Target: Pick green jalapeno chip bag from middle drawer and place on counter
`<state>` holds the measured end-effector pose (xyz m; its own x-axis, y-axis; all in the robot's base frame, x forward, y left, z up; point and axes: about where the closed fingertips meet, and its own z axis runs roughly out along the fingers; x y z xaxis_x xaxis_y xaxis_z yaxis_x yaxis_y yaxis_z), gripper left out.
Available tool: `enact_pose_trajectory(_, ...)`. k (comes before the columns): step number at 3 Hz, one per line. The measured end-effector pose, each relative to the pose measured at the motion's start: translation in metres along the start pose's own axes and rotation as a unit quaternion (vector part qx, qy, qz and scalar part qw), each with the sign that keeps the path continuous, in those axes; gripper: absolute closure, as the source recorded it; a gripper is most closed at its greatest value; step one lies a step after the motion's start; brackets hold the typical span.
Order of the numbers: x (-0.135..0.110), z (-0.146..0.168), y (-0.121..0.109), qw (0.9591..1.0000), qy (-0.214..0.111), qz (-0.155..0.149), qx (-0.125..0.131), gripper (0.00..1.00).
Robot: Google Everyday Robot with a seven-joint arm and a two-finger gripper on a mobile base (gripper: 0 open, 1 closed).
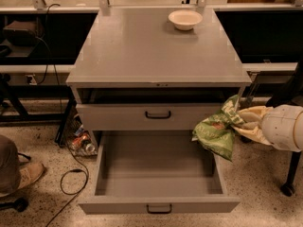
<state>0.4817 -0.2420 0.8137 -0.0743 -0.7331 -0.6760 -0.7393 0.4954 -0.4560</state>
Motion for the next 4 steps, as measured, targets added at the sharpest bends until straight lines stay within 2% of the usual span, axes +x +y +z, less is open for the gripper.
enact_pose_trajectory(1,-0.003,0.0,-0.003,1.0,-0.002,0.0,0.001,1.0)
enact_pose_trajectory(2,-0.029,-0.004,-0.04,0.9996,-0.024,-0.002,0.017,1.0)
enact_pose_trajectory(3,-0.069,0.005,-0.106,0.9981,-0.05,-0.004,0.037,1.0)
enact_pose_trajectory(4,-0.094,0.033,-0.151,0.9973,-0.064,0.008,0.036,1.0)
